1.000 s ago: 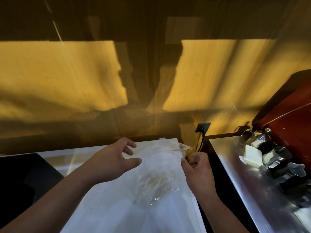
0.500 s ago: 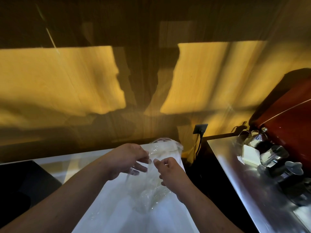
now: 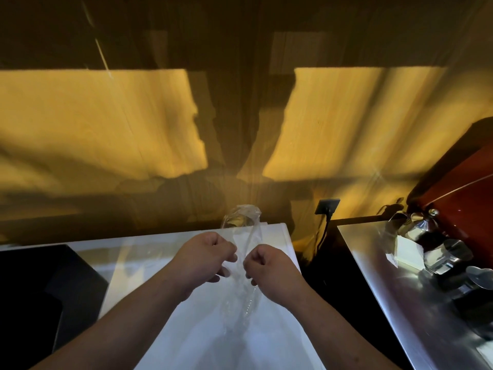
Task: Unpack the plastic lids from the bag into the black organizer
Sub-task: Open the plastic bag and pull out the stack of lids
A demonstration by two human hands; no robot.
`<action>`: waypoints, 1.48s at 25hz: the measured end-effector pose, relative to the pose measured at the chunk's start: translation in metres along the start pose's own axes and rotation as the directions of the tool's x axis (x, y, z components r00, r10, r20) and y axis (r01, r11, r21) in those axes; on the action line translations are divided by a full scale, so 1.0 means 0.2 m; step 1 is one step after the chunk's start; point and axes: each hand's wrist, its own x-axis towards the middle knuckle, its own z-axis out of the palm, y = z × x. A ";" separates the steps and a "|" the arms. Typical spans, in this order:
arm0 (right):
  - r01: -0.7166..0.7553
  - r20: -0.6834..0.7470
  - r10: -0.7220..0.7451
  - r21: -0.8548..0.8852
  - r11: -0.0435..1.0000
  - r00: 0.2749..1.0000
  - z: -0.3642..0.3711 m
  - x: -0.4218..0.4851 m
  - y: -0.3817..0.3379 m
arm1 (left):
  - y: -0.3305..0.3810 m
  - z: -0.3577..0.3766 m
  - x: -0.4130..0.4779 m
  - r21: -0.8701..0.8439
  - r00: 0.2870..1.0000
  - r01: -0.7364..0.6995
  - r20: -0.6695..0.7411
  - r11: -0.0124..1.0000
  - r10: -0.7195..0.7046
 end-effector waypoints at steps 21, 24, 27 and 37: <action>-0.124 -0.206 0.051 -0.361 0.924 0.977 -0.26 -0.01 0.05 | 0.04 -0.16 -0.05 0.409 0.989 -0.114 -0.034 0.906 0.141; -0.218 -0.173 0.163 -0.371 0.903 0.971 -0.27 -0.02 0.08 | 0.03 -0.15 -0.06 0.424 0.992 -0.124 0.071 0.897 0.104; -0.198 -0.094 0.178 -0.272 0.942 0.979 -0.31 -0.02 0.08 | 0.01 -0.15 -0.06 0.426 0.988 -0.157 0.062 0.891 0.145; -0.045 -0.193 -0.046 -0.443 0.895 0.980 -0.32 0.06 0.01 | 0.11 -0.17 0.13 0.510 0.986 -0.143 -0.001 0.848 0.167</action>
